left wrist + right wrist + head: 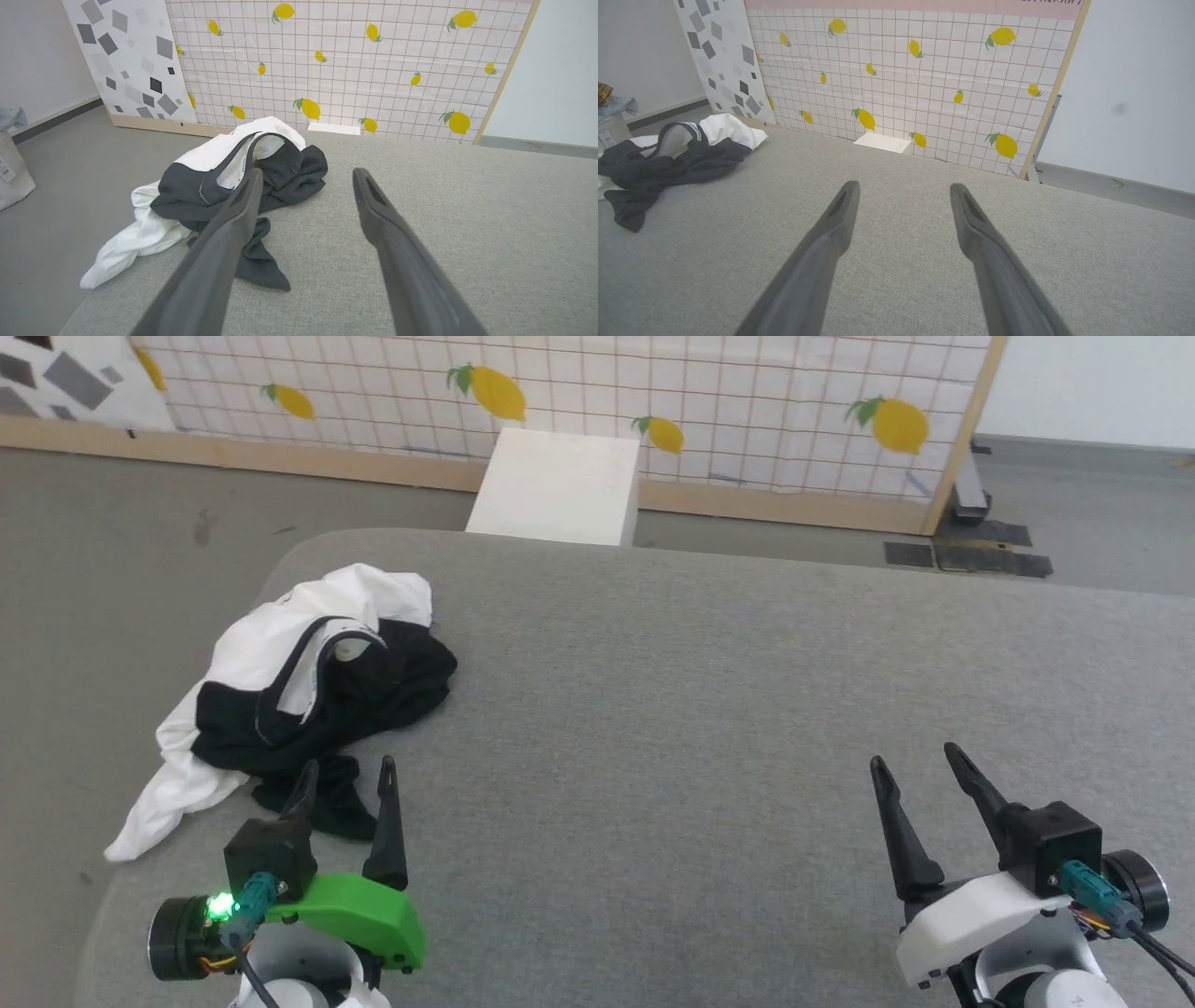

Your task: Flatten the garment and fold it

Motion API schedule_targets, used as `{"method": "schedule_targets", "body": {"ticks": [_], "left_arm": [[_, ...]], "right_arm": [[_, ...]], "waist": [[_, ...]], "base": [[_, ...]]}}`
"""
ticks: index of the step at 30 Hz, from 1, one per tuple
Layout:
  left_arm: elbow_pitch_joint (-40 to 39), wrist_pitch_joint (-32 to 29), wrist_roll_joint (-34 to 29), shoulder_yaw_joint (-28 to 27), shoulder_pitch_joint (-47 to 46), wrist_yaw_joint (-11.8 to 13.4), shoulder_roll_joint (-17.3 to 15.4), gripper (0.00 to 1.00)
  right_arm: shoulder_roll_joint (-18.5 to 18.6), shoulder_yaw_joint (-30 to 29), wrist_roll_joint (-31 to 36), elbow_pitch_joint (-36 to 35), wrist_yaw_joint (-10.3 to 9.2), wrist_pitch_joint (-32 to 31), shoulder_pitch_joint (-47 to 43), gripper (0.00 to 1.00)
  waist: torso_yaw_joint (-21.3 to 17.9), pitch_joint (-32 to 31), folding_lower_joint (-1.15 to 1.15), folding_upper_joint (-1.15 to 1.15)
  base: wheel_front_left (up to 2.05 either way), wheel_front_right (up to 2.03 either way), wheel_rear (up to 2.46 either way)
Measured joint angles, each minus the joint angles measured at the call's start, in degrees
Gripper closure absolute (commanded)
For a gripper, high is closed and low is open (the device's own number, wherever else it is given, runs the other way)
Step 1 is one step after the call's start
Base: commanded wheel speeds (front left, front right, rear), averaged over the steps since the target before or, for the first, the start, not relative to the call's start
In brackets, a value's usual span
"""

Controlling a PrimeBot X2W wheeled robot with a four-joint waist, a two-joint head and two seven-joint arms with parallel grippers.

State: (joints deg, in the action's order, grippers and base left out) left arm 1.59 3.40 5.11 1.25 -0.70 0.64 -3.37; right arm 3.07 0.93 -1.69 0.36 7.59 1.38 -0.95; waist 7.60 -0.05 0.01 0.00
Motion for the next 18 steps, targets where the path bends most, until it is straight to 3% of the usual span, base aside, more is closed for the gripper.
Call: {"method": "schedule_targets", "body": {"ticks": [18], "left_arm": [[0.03,2.23,3.07,-0.16,0.05,1.47,-0.45,0.00]], "right_arm": [[-0.01,1.44,-1.51,0.51,0.00,0.67,0.01,0.00]], "waist": [[6.95,-0.13,0.00,0.00]], "base": [[0.00,0.00,0.00]]}}
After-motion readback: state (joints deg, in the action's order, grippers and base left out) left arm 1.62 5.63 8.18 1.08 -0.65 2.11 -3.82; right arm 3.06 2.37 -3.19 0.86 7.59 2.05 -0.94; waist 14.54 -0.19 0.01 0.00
